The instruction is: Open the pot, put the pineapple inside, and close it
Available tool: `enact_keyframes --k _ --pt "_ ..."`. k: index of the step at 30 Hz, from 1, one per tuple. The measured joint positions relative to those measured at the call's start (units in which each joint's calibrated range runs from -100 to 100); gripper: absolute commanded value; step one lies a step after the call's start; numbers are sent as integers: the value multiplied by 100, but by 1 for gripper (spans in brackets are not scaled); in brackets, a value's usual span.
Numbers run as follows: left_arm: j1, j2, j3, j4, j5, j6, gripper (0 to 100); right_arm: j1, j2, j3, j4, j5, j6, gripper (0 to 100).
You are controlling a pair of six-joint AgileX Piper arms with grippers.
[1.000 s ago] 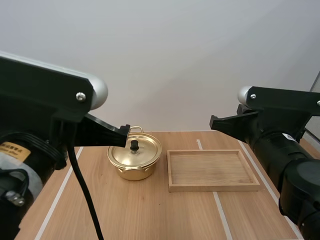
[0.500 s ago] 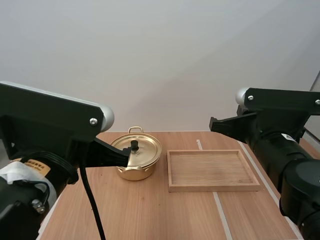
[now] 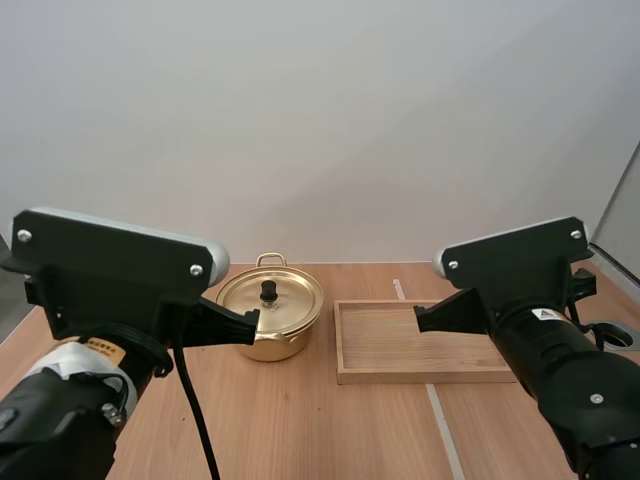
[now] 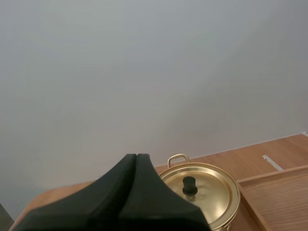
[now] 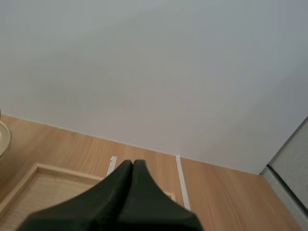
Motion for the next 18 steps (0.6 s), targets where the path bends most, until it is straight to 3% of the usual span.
enact_keyframes --k 9,18 --pt "0 -253 1456 70 -372 0 0 0 0 418 -558 0 0 0" --pt "0 -278 1917 523 -479 -3 0 0 0 775 -617 0 0 0"
